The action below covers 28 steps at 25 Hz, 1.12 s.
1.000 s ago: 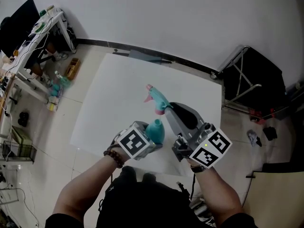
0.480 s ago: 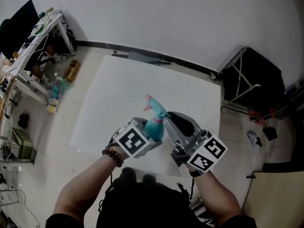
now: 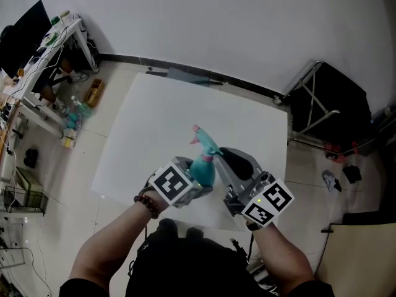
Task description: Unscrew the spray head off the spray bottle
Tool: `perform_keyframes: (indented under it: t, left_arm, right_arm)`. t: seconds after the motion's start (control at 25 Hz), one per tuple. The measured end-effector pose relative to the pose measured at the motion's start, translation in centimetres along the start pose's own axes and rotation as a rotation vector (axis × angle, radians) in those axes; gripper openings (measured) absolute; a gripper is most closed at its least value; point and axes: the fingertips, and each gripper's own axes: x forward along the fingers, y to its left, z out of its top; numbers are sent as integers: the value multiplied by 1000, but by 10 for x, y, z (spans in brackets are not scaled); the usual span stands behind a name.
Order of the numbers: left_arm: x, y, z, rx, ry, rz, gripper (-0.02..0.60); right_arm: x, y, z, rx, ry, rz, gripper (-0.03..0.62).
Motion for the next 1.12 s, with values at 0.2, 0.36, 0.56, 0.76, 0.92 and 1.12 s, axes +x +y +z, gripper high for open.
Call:
perform_keyframes:
  t: [0.2, 0.36, 0.56, 0.76, 0.92, 1.12]
  left_arm:
    - [2, -7, 1, 9, 1, -22, 420]
    - [-1, -3, 0, 2, 3, -12, 420]
    - [0, 2, -3, 24, 19, 21, 420]
    - [-3, 18, -6, 121, 46, 140, 420]
    - [-4, 30, -13, 166, 70, 202, 419]
    - [-4, 35, -13, 210, 72, 250, 419]
  right_arm:
    - [1, -2, -1, 44, -9, -1, 44]
    - [0, 3, -1, 56, -5, 13, 44]
    - [-2, 3, -8, 52, 12, 15, 44]
    - [-7, 9, -14, 5, 70, 51, 47]
    - [-10, 12, -16, -35, 109, 66, 132]
    - [-9, 4, -20, -23, 153, 65, 164]
